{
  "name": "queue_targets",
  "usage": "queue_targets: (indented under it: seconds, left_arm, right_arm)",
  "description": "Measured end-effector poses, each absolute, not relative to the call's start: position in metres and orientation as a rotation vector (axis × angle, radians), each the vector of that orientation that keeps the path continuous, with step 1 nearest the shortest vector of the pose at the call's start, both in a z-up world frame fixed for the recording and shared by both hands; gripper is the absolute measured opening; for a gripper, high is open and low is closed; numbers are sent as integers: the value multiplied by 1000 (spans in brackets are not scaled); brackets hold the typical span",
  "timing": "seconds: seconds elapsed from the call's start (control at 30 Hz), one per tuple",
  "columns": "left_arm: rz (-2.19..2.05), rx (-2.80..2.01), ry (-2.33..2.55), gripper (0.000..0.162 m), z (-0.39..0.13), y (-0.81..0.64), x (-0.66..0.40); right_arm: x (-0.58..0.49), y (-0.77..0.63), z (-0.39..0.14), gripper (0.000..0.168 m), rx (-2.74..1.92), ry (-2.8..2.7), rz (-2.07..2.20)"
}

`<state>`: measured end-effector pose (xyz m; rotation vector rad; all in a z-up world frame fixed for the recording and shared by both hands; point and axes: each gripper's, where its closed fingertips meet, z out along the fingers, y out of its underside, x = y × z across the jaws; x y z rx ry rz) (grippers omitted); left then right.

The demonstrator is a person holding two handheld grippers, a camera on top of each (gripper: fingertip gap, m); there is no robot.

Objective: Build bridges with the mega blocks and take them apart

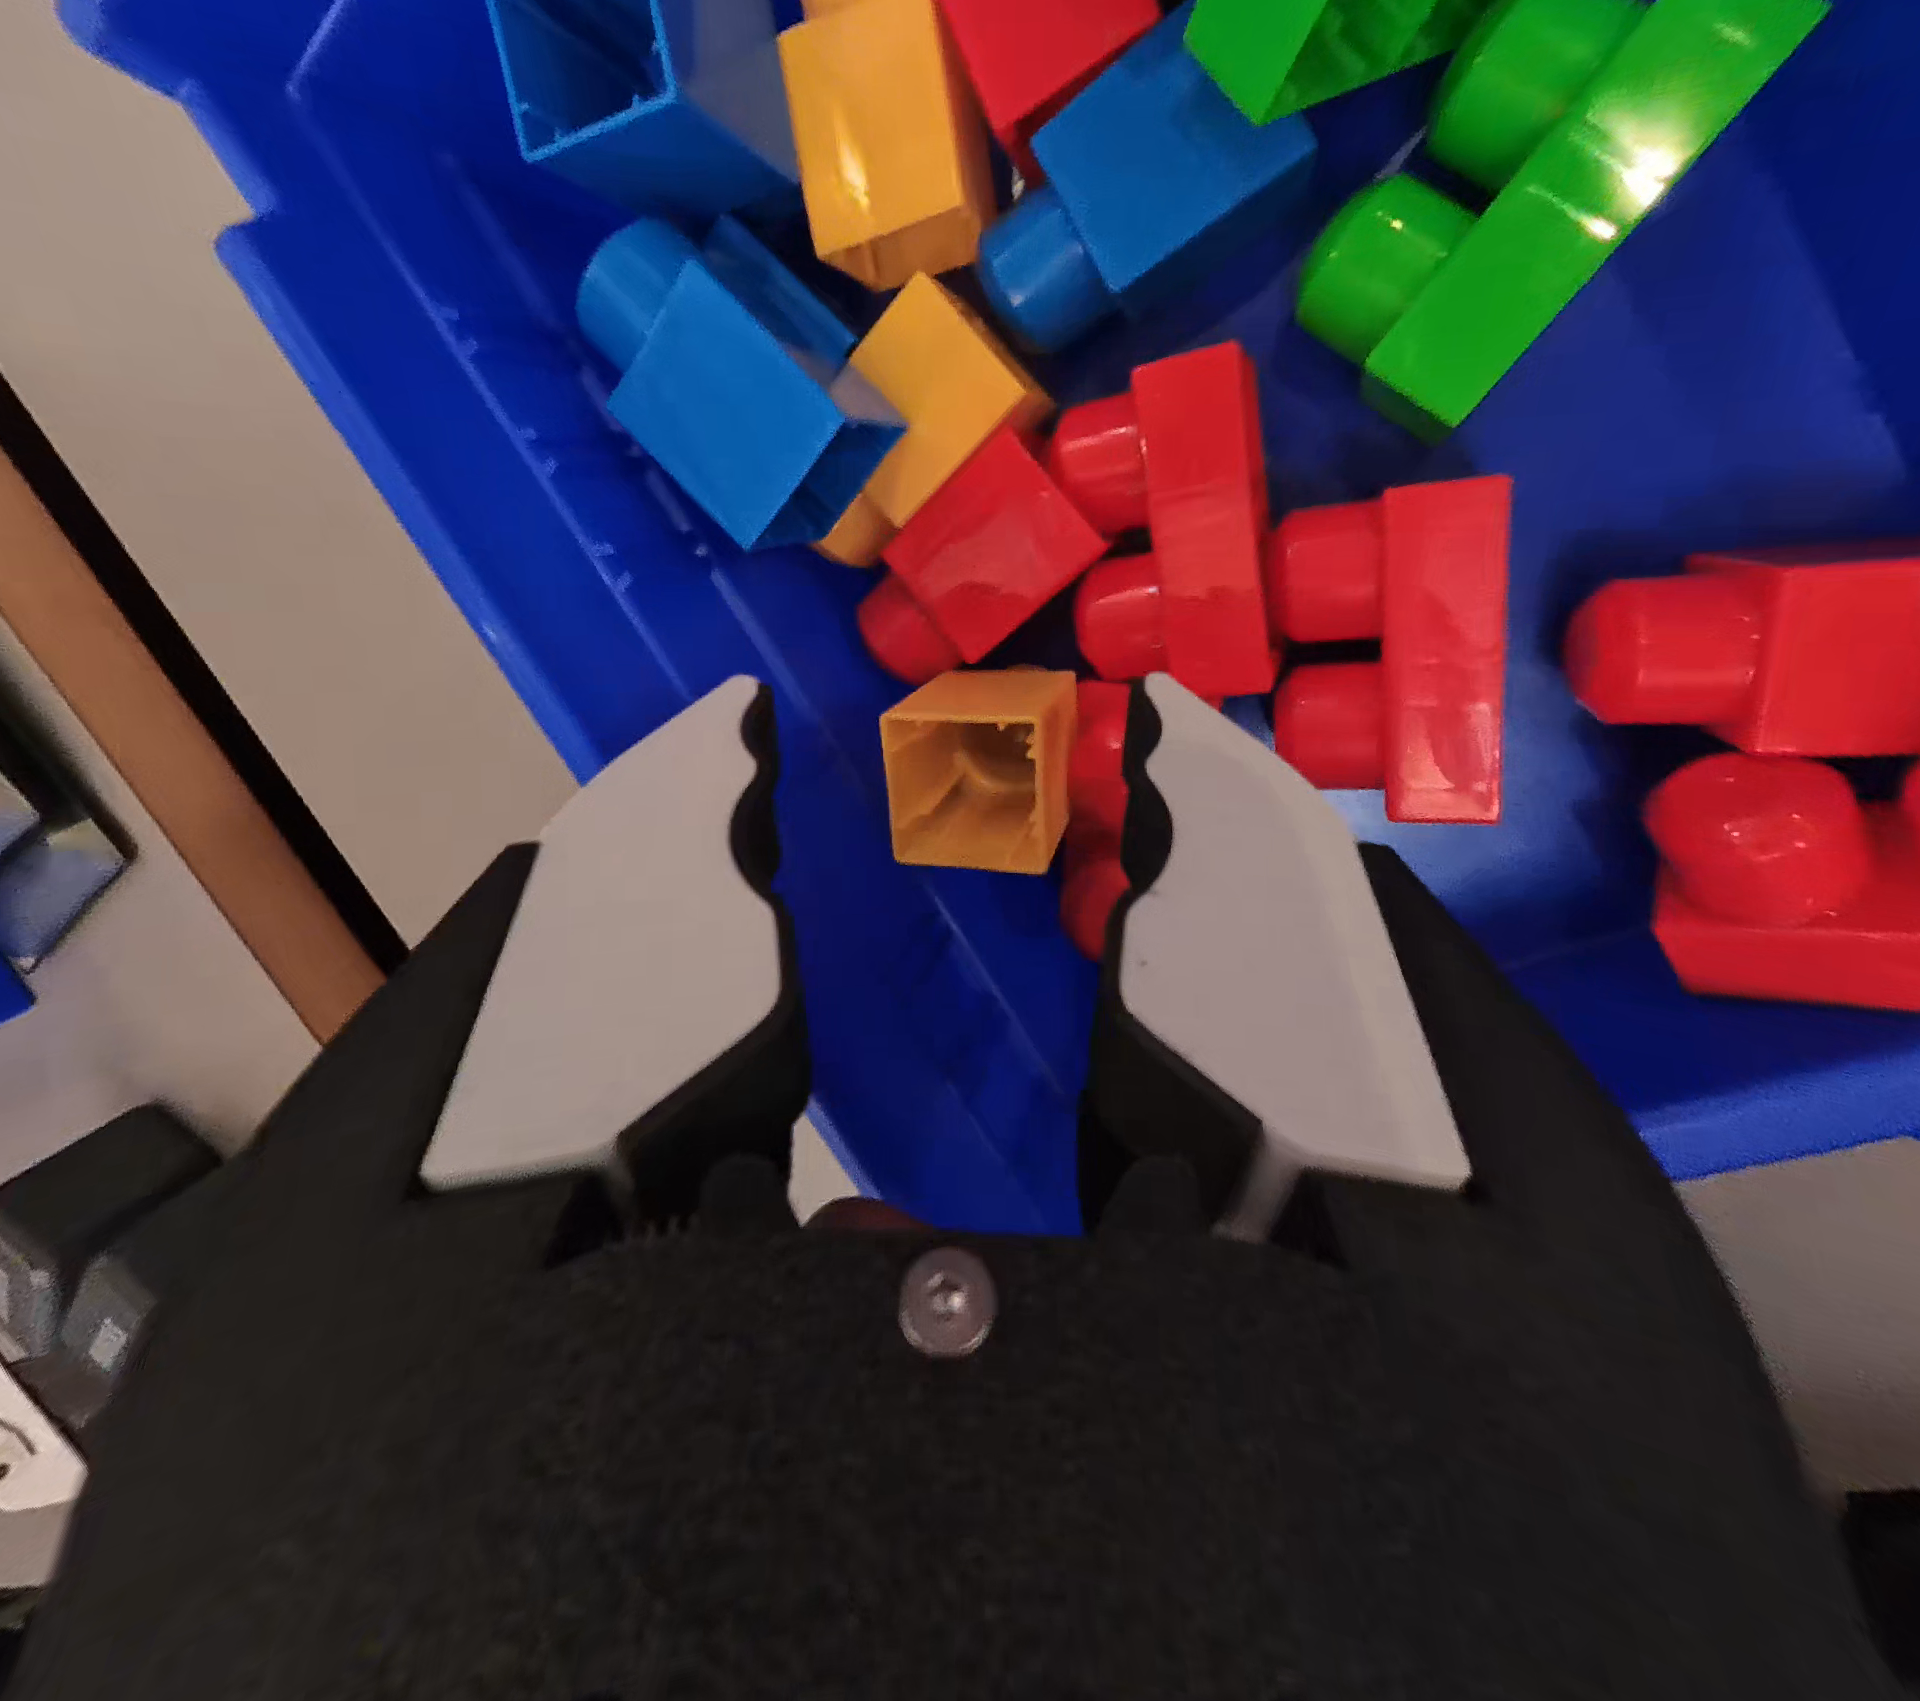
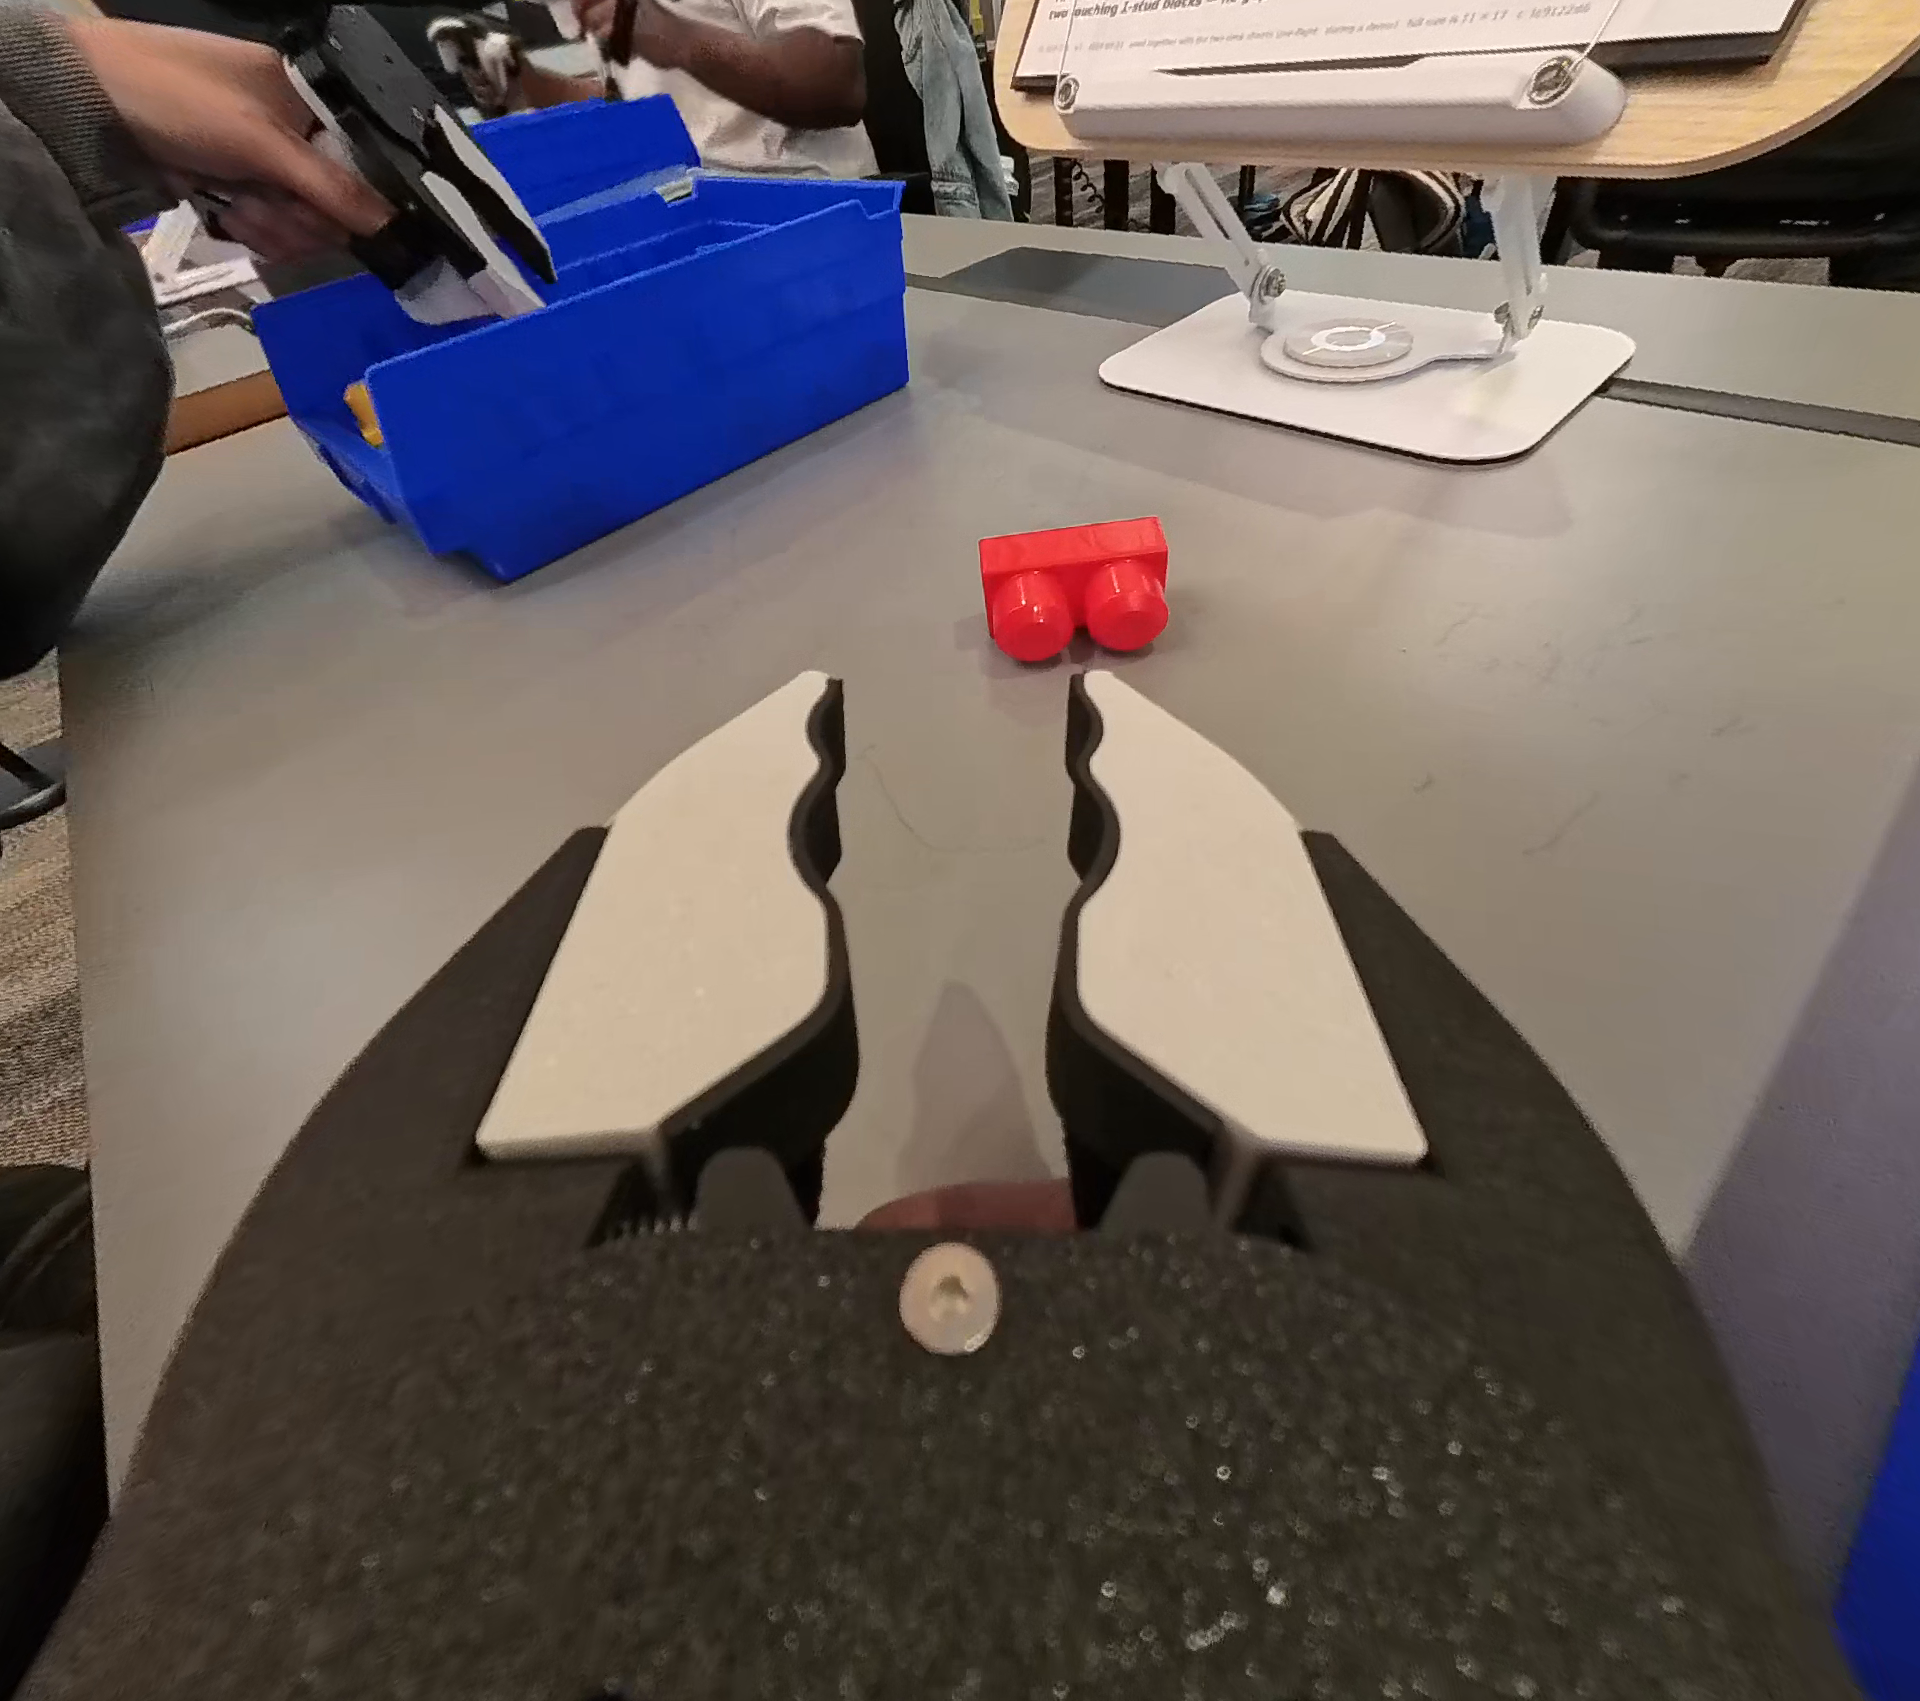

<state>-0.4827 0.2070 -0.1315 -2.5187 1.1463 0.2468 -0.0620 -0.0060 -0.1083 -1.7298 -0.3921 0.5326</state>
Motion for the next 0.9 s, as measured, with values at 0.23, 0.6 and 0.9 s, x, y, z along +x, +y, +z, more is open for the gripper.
queue_targets:
  seconds: [0.23,0.6,0.9]
  left_arm:
    - [261,-2433,1255,54,-122,197,-468]
    - [-23,-2140,739,51,-58,99,-439]
    - [-48,-2274,873,48,-91,76,-433]
  right_arm:
    - [-62,-6,-109,41,-1734,-390,542]
    - [-62,-7,-107,40,-1724,-388,554]
    - [-66,-7,-110,38,-1744,-411,559]
